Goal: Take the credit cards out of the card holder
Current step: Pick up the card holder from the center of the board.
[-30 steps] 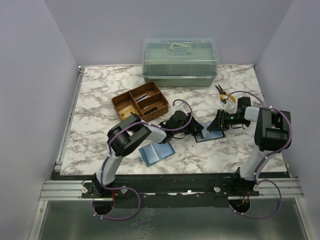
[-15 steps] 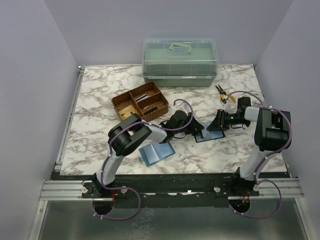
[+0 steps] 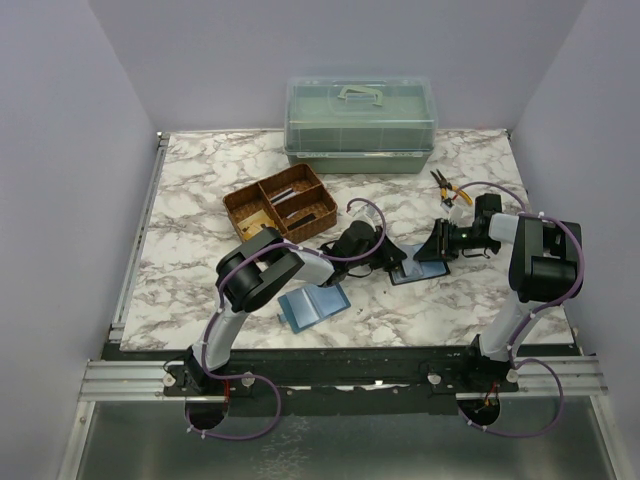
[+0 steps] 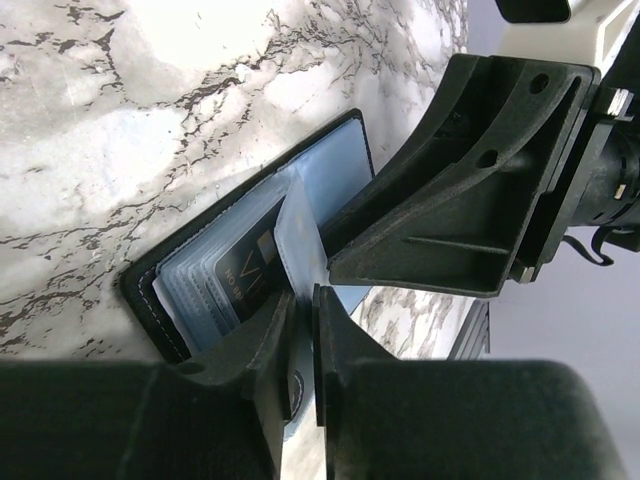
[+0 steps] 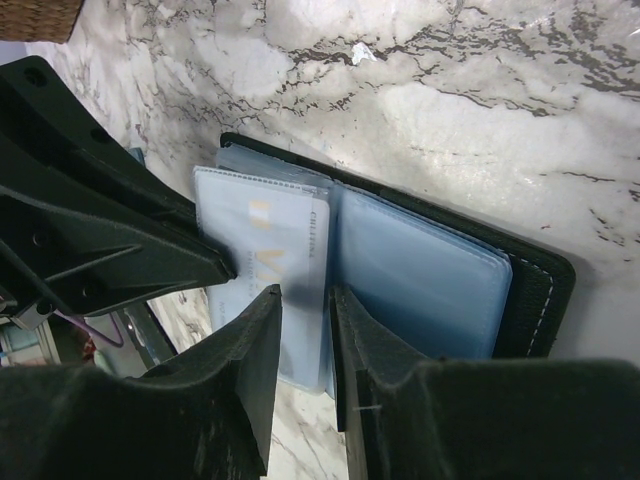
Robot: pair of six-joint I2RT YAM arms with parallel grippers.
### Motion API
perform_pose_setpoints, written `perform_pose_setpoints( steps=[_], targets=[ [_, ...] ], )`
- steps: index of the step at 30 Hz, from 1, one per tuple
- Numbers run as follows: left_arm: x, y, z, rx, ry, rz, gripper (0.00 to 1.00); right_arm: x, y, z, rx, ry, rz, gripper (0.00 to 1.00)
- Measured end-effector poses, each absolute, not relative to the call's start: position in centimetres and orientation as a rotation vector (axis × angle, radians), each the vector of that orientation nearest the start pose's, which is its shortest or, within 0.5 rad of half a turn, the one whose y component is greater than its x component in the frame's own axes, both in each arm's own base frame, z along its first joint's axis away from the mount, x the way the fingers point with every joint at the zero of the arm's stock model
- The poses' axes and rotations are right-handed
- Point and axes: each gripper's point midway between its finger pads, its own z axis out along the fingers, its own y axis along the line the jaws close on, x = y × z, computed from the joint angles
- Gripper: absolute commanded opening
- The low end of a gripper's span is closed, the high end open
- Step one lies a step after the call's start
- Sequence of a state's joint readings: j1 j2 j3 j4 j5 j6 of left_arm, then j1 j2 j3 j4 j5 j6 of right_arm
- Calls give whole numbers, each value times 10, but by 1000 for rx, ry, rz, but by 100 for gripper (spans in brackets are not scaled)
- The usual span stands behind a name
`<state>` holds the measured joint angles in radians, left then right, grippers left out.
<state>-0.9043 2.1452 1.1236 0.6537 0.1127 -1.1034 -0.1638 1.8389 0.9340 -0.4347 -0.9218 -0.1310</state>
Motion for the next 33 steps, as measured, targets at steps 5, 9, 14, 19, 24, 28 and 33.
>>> perform_pose_setpoints(
  steps=[5,9,14,19,24,28,33],
  targets=[
    [303,-479,53,-147,2225,-1365,0,309,87,24,-105,2534,1201,34],
    [303,-479,53,-144,2223,-1365,0,308,88,25,-108,2529,1210,36],
    [302,-476,52,-121,2211,-1361,0,312,86,37,-164,2485,1178,39],
    [295,-466,63,-50,2165,-1361,0,313,90,69,-290,2359,1187,39],
    [283,-455,81,55,2086,-1375,0,303,103,105,-433,2193,1277,40],
    [276,-448,96,122,2024,-1389,0,296,111,130,-514,2075,1331,40],
    [271,-444,108,173,1966,-1402,0,289,117,141,-536,2011,1403,40]
  ],
)
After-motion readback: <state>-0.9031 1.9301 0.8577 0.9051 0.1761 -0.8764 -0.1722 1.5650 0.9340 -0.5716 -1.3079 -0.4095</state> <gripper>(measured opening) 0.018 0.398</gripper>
